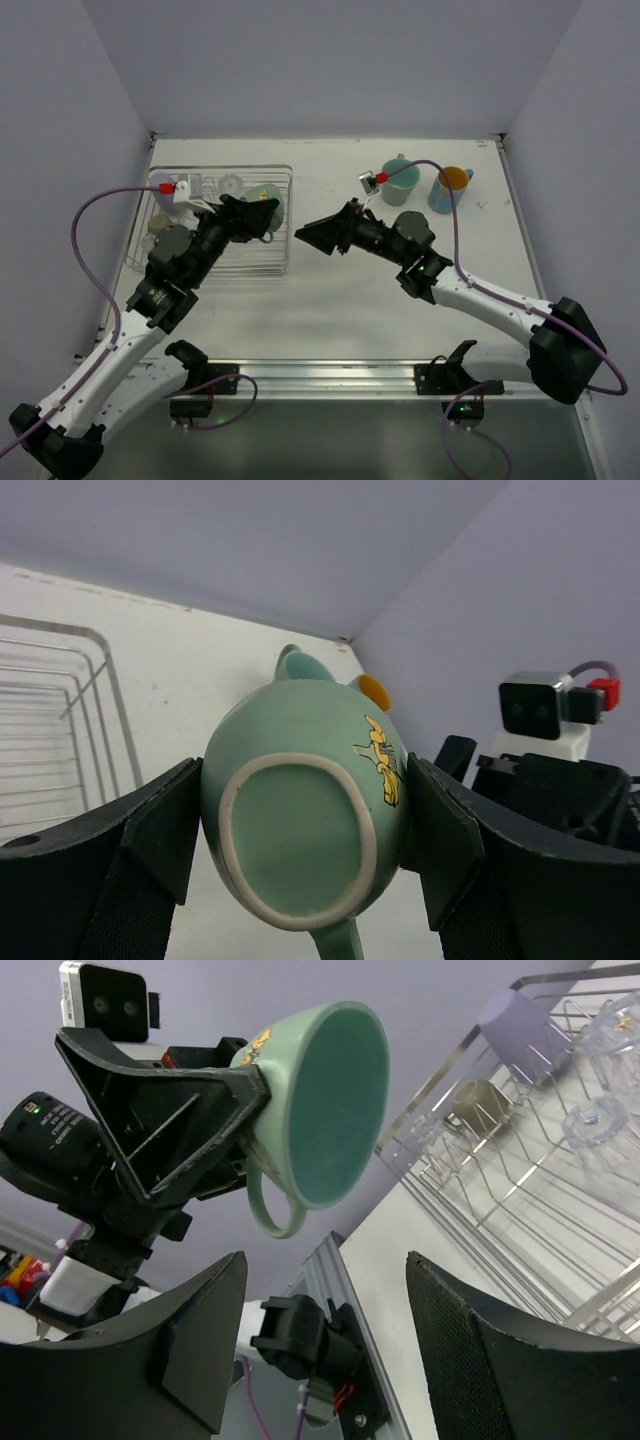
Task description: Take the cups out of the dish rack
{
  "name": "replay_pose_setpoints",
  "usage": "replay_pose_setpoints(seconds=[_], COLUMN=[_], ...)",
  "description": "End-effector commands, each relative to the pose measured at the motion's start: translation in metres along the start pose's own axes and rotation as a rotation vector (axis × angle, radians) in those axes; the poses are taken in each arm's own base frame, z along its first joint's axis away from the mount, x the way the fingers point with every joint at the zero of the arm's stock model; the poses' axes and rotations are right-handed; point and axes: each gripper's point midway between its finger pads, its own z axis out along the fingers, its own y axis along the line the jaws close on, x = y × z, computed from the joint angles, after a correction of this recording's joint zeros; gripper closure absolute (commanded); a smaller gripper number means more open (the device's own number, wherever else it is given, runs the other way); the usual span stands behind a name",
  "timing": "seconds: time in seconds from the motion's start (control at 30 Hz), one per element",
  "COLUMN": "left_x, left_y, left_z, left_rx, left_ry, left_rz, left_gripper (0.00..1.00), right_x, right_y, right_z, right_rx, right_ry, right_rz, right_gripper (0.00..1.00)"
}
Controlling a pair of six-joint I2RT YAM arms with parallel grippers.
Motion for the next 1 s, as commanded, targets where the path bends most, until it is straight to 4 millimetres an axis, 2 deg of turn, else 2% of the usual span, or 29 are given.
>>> replay_pose_setpoints(seconds=[0.0, 0.13, 0.17, 0.43, 0.53, 0.8, 0.83, 0.9, 0.97], left_x=[-0.034, -0.031, -0.029, -0.018, -0.014, -0.007, -0.005, -0.004, -0.003], left_y=[-0.051, -0.062, -0.064, -0.074, -0.077, -0.084, -0.083, -0.083, -0.082], left_z=[-0.014, -0.015, -0.014, -0.011, -0.012, -0.015, -0.015, -0.015, -0.016], left_rx=[0.210, 0.259, 0.270, 0.321, 0.343, 0.392, 0.391, 0.395, 0.397], left_ry=[-0.092, -0.064, -0.052, 0.010, 0.027, 0.055, 0.059, 0.063, 0.061], left_rz=[-0.088, -0.130, -0.136, -0.199, -0.225, -0.276, -0.280, -0.287, -0.288], left_gripper=[0.81, 0.83, 0.83, 0.84, 0.84, 0.84, 0.84, 0.84, 0.82], right_x=[-0.016, -0.013, -0.009, -0.018, -0.019, -0.019, -0.019, -0.020, -0.020], right_y=[0.045, 0.066, 0.066, 0.070, 0.069, 0.081, 0.084, 0.086, 0.089], right_z=[0.004, 0.004, 0.005, 0.012, 0.016, 0.021, 0.021, 0.023, 0.023], right_rx=[-0.160, -0.257, -0.258, -0.266, -0.261, -0.350, -0.365, -0.385, -0.400], right_ry=[-0.007, 0.025, 0.049, 0.038, 0.045, 0.049, 0.053, 0.046, 0.041], right_rz=[-0.042, -0.099, -0.106, -0.211, -0.231, -0.230, -0.228, -0.220, -0.206], right_gripper=[0.33, 0.34, 0.34, 0.35, 0.43, 0.51, 0.57, 0.62, 0.74])
